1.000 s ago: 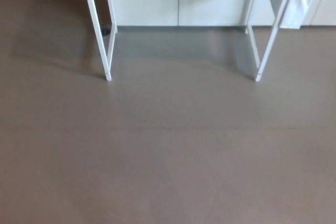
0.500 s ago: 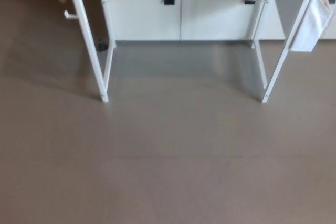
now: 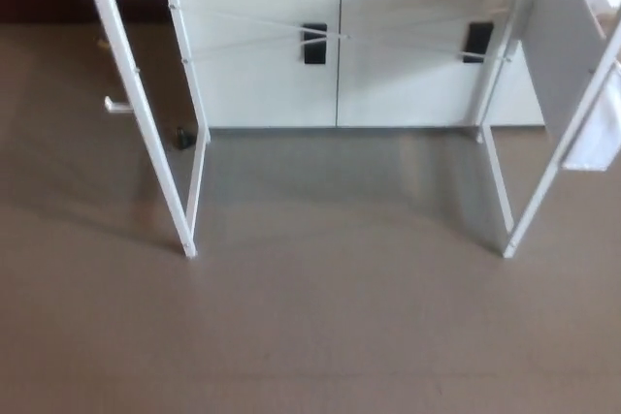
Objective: The robot walk towards a table in front and uses its left hand to pickup a tennis ball on the left side and put it in a container on the right hand side
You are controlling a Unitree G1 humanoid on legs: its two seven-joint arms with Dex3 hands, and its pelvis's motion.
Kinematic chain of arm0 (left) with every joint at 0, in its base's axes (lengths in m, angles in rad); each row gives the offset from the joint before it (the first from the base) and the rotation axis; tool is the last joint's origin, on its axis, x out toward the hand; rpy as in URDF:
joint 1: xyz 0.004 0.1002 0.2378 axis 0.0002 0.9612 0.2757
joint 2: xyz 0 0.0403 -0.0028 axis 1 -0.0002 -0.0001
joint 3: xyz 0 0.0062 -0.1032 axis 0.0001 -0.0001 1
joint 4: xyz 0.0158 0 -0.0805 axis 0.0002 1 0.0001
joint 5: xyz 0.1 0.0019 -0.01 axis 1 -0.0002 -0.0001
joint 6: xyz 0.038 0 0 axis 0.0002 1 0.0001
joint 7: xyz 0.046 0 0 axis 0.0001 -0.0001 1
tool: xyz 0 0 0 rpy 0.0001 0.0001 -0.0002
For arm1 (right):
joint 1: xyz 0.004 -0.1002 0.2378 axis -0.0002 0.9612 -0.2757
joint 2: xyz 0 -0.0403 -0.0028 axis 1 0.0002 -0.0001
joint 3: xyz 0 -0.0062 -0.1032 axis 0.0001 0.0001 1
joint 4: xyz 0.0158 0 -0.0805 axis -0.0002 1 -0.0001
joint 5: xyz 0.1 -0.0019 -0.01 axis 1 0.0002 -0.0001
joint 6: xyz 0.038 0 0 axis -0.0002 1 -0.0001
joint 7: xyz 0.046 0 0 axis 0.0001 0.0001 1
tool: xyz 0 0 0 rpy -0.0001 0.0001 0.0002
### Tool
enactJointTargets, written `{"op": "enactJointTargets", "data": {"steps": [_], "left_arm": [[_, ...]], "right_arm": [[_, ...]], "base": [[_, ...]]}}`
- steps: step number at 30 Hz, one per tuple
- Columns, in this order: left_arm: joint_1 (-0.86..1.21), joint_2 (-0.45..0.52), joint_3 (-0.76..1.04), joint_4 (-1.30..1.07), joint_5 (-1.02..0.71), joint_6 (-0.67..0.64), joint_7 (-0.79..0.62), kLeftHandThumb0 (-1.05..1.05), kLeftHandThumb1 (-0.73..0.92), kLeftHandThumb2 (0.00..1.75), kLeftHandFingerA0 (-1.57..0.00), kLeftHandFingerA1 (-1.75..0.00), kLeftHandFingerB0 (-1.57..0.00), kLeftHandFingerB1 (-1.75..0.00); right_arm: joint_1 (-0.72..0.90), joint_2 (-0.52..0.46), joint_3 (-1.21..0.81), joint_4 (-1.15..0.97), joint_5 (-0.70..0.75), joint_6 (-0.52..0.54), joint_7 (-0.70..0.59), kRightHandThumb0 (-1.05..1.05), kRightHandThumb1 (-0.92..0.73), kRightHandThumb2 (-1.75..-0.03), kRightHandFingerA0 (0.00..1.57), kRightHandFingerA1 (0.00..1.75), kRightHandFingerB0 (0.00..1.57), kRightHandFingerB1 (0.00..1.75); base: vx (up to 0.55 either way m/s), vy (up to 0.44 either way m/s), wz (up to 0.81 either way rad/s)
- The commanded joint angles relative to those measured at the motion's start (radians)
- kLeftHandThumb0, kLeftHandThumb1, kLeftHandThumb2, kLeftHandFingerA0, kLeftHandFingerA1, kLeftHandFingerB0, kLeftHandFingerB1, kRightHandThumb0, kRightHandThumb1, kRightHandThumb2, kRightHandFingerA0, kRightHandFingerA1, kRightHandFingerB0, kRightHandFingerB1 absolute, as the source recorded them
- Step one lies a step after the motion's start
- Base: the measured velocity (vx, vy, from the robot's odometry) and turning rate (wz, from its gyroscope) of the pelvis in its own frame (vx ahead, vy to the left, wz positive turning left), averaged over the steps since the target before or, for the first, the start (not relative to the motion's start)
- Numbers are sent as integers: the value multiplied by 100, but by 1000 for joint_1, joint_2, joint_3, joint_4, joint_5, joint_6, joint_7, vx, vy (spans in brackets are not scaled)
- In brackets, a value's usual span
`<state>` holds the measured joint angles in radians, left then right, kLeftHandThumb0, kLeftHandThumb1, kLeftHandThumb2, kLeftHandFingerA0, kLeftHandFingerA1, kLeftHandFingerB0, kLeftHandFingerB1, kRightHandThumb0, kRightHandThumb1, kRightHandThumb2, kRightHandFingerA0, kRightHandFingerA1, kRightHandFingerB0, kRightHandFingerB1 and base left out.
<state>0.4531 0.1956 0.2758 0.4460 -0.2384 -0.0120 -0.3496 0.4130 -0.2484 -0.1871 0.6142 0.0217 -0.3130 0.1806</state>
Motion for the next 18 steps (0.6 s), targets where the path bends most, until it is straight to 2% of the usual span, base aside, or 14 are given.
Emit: {"op": "enactJointTargets", "data": {"steps": [1, 7, 8, 14, 16, 17, 18], "left_arm": [[-13, 14, -6, 15, 14, -19, -6, -13, 68, 60, -60, -41, -36, -34], [-9, 10, -10, -2, 9, -9, 3, -12, 67, 60, -64, -43, -37, -35], [-7, 11, -13, -6, 15, -9, 8, -13, 67, 60, -65, -42, -37, -35], [-14, 24, -21, -12, 24, -4, 10, -13, 69, 60, -60, -41, -35, -34], [-18, 19, -18, -5, 21, -8, 21, -12, 67, 60, -61, -41, -37, -34], [-24, 19, -17, 8, 18, -14, 18, -11, 67, 60, -61, -42, -38, -34], [-21, 20, -18, 8, 19, -17, 17, -13, 67, 60, -64, -42, -38, -35]], "right_arm": [[-3, -23, 0, -3, -13, -14, -16, -44, -48, -73, 64, 53, 44, 47], [8, -27, 7, -33, -24, 10, -29, -45, -49, -73, 65, 53, 43, 47], [2, -28, 7, -14, -26, -14, -32, -43, -48, -73, 66, 54, 44, 47], [1, -29, 17, -59, -30, 27, -37, -42, -49, -72, 67, 54, 43, 46], [6, -26, 16, -67, -22, 20, -33, -40, -49, -71, 69, 55, 43, 46], [2, -28, 18, -58, -25, 19, -35, -32, -57, -57, 73, 45, 48, 37], [0, -28, 18, -48, -26, 15, -35, -41, -49, -72, 68, 55, 42, 46]], "base": [[498, -292, 50], [358, -56, 0], [359, 57, -17], [431, 152, -15], [425, 177, -64], [423, 162, -16], [374, 126, 0]]}}
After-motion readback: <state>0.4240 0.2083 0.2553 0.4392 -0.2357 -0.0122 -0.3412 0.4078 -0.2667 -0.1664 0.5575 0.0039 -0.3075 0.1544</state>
